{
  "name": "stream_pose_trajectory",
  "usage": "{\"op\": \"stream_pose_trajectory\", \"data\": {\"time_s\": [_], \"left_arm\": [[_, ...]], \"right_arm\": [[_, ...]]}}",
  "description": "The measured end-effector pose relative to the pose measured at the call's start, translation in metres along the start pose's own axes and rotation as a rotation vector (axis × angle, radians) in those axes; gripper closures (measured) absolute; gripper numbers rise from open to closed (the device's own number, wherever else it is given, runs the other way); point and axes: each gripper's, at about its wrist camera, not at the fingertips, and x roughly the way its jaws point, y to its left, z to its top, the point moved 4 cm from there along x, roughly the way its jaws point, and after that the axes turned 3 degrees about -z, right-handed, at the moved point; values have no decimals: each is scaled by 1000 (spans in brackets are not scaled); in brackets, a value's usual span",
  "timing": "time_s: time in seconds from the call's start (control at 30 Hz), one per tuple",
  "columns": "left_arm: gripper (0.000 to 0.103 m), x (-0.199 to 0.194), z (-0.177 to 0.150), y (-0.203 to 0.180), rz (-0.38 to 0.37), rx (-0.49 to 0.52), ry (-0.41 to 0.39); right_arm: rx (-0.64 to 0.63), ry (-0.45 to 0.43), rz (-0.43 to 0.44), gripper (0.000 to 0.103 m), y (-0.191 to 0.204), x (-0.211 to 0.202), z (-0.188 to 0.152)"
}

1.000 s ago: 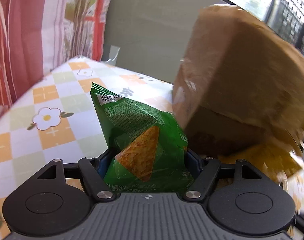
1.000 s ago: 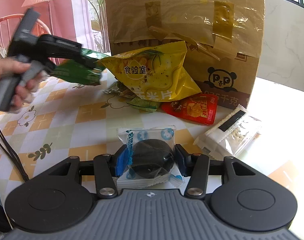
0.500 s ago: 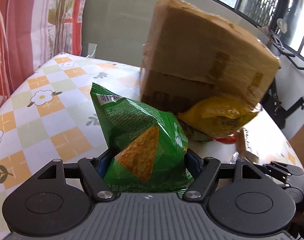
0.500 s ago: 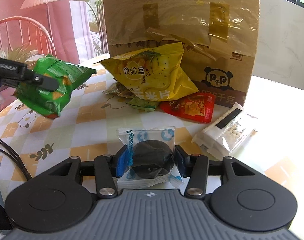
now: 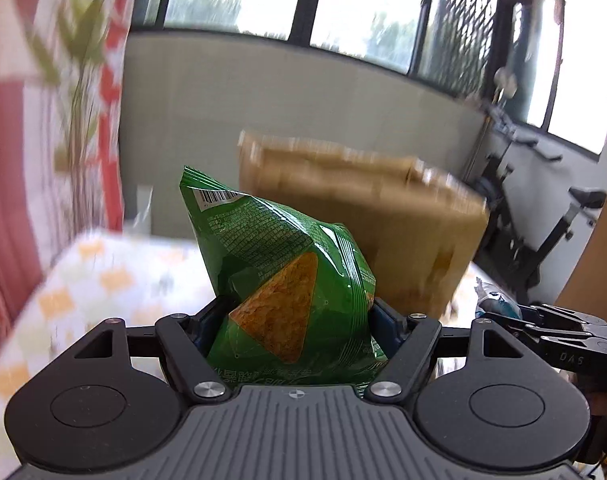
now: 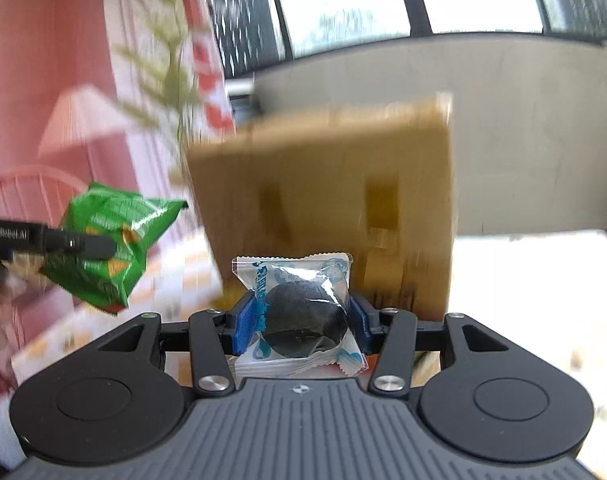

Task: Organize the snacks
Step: 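Lift both held snacks and carry them over the box, then open both grippers to drop the snacks into the box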

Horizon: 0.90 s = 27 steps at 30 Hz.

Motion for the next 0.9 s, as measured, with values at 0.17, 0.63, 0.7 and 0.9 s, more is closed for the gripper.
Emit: {"op": "stream_pose_trajectory", "data": {"time_s": [0.17,0.63,0.7,0.9], "left_arm": [[27,13,58,-6,-1,86,-102],[26,170,120,-46,58,196,-1],[25,190,113,-47,47,206,53],[23,218,101,-44,34,221,189]], "right_arm": [[-40,-119,-17,53,-13,5,66],[-101,28,-148,53,-30,136,146],[-99,42,-167,52,-31,145,143],[-58,39,-158,35,-31,146,136]]}}
